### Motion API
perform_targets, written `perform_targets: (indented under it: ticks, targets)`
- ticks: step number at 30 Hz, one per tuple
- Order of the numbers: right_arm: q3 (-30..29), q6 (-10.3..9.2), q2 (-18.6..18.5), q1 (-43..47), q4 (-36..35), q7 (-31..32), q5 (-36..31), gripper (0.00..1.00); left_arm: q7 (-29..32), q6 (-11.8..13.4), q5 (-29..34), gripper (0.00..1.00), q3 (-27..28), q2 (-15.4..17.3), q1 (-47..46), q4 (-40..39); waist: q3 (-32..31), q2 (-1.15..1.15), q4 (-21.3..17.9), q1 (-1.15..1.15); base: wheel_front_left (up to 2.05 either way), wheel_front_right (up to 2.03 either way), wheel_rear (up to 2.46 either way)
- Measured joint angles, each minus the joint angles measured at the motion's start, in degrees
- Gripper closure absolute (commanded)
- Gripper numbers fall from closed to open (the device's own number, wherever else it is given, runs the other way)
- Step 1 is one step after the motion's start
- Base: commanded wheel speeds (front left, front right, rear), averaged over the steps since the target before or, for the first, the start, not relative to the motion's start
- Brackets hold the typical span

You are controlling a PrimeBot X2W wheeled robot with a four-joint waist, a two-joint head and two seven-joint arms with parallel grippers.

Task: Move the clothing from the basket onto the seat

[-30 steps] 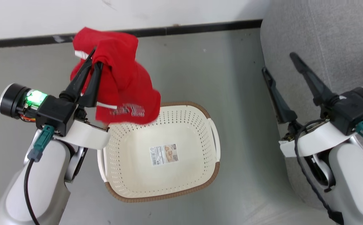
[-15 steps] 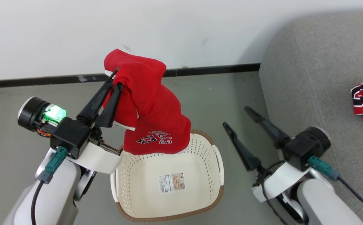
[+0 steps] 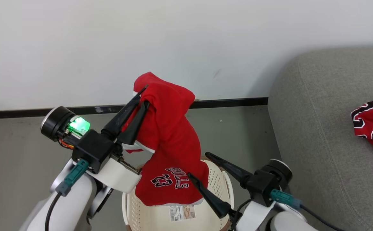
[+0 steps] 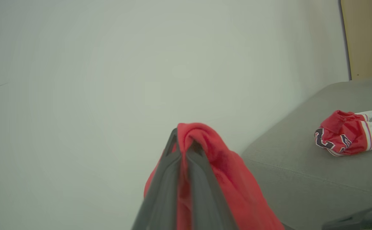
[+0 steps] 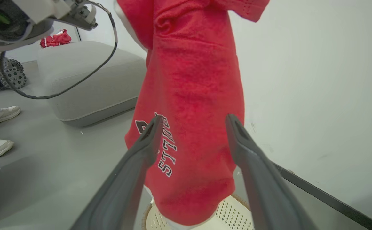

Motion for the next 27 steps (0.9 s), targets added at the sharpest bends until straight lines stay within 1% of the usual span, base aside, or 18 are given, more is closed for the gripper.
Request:
perform_targets:
  ticks: [2, 4, 10, 14, 17, 21, 27]
  targets:
    - [1.03, 0.00, 0.21, 0.00, 0.85, 0.00, 0.02, 0.00, 0.55, -0.16, 0.00, 1.00, -0.49, -0.12, 0.51, -0.55, -0.88, 0.00, 0.21, 0.00, 0.00, 0.00, 0.00]
    - [1.19, 0.00, 0.87, -0.01, 1.90, 0.01, 0.02, 0.00, 1.14, -0.49, -0.20, 1.00, -1.02, -0.10, 0.68, -1.16, -1.69, 0.00, 0.43, 0.00, 0.00, 0.00, 0.00]
    - [1.09, 0.00, 1.34, -0.82, 4.25, 0.00, -1.68, 0.00, 3.59, -0.69, -0.38, 1.00, -2.77, -0.52, 1.04, -3.46, -3.70, 0.00, 1.24, 0.00, 0.00, 0.00, 0.00]
    - [-0.29, 0.00, 1.81, -1.45, 6.11, 0.00, -4.80, 0.00, 5.13, -1.00, -0.41, 1.00, -4.24, -1.16, 1.49, -4.69, -4.67, 0.00, 1.91, 0.00, 0.00, 0.00, 0.00]
    - [-2.72, 0.00, 2.67, -1.52, 6.81, 0.00, -7.28, 0.00, 6.11, -1.29, -0.70, 1.00, -5.12, -1.94, 1.51, -5.64, -5.22, 0.00, 2.44, 0.00, 0.00, 0.00, 0.00]
    - [-4.68, 0.00, 3.44, -1.53, 7.12, 0.00, -8.43, 0.00, 7.12, -1.45, -1.02, 1.00, -6.13, -2.52, 1.58, -6.27, -5.62, 0.00, 2.94, 0.00, 0.00, 0.00, 0.00]
    - [-4.54, 0.00, 4.26, -1.53, 8.14, 0.00, -10.00, 0.00, 8.21, -1.97, -2.00, 1.00, -7.82, -3.74, 1.83, -7.43, -6.09, 0.00, 3.91, 0.00, 0.00, 0.00, 0.00]
